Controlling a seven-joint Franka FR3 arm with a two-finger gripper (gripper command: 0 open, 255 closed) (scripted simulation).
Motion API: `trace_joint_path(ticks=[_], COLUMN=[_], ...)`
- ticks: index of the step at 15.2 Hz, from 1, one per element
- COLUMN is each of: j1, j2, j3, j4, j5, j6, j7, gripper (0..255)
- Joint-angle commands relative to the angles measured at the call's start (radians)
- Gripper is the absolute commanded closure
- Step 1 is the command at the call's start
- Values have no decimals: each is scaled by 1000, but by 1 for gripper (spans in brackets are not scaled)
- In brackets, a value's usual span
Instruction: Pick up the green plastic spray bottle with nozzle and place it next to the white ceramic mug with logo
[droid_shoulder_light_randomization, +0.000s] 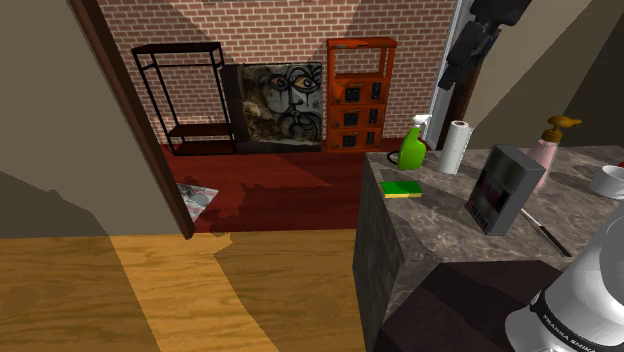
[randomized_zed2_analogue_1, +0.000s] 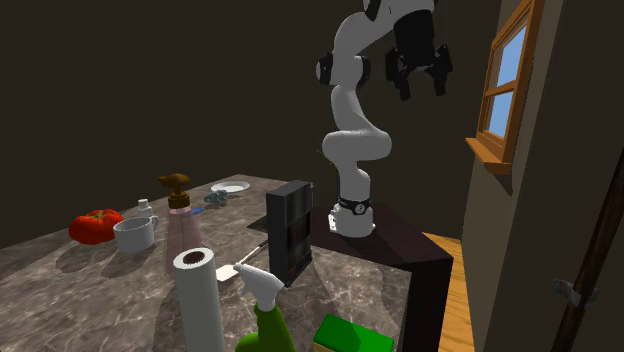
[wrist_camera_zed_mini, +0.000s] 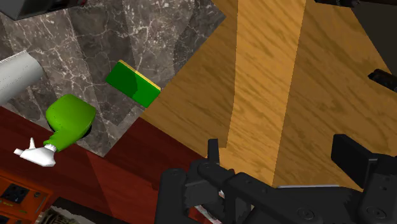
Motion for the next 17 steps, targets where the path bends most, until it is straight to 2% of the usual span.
trace_joint_path(ticks=[1,9,13,17], j1=[0,0,13,46], j2=[0,-7,44,128], j3=[0,-215,-336,-467], j4=[0,-147,-174,-168], j5=[0,-70,-95,-101], j6=[0,155,237,317], j7=[0,-318,-484,-657], gripper=[0,0,0,0])
